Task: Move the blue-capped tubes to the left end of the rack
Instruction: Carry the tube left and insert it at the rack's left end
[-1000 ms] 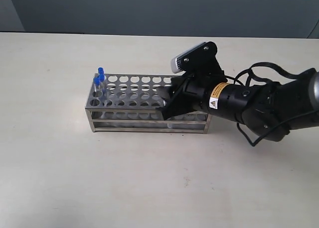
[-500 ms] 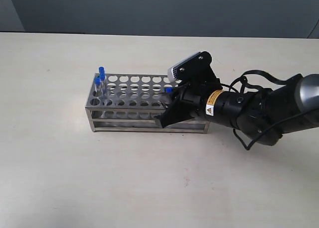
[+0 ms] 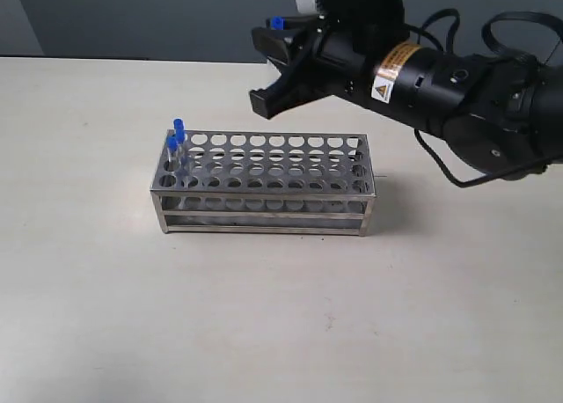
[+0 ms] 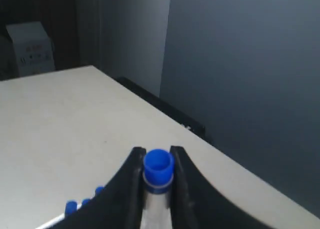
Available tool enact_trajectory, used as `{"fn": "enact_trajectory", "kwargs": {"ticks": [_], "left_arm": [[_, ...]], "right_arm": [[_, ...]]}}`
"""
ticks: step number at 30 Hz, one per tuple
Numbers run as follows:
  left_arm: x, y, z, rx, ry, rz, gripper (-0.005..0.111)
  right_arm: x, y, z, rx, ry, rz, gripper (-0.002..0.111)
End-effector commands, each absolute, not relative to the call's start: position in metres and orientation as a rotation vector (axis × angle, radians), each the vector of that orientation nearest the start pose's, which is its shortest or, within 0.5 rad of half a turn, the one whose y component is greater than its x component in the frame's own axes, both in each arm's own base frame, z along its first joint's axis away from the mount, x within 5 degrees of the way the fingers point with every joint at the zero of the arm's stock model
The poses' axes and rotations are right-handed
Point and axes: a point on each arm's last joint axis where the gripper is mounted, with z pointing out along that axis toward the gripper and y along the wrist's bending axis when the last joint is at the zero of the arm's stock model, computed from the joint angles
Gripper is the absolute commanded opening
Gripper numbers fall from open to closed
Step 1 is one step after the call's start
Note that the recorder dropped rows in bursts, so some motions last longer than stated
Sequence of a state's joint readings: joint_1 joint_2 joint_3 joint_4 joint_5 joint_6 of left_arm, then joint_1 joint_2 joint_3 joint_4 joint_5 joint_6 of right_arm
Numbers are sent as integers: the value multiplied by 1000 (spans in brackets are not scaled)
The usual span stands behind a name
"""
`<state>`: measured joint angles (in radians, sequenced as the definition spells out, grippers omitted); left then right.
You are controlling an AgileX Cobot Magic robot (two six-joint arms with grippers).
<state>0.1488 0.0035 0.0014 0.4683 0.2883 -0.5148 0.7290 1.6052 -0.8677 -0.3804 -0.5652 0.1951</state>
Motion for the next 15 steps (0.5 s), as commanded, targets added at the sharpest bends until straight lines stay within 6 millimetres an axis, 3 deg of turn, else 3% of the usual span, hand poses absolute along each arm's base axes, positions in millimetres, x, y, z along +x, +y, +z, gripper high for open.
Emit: {"fn": "enact_trajectory", "kwargs": {"ticks": [1,7,10,15], "left_arm": [[52,20,190,-279,1724,172,1],[52,20,190,-279,1724,172,1],[52,20,190,-278,1723,172,1],[52,20,190,-277,1723,173,1]], "right_arm": [[240,271,268,-908,1449,667,0],[219,320,238,-1073,1439,737,0],[224,340,228,-1093,1441,749,0],[235,352,212,-1095,1501,742,0]]}}
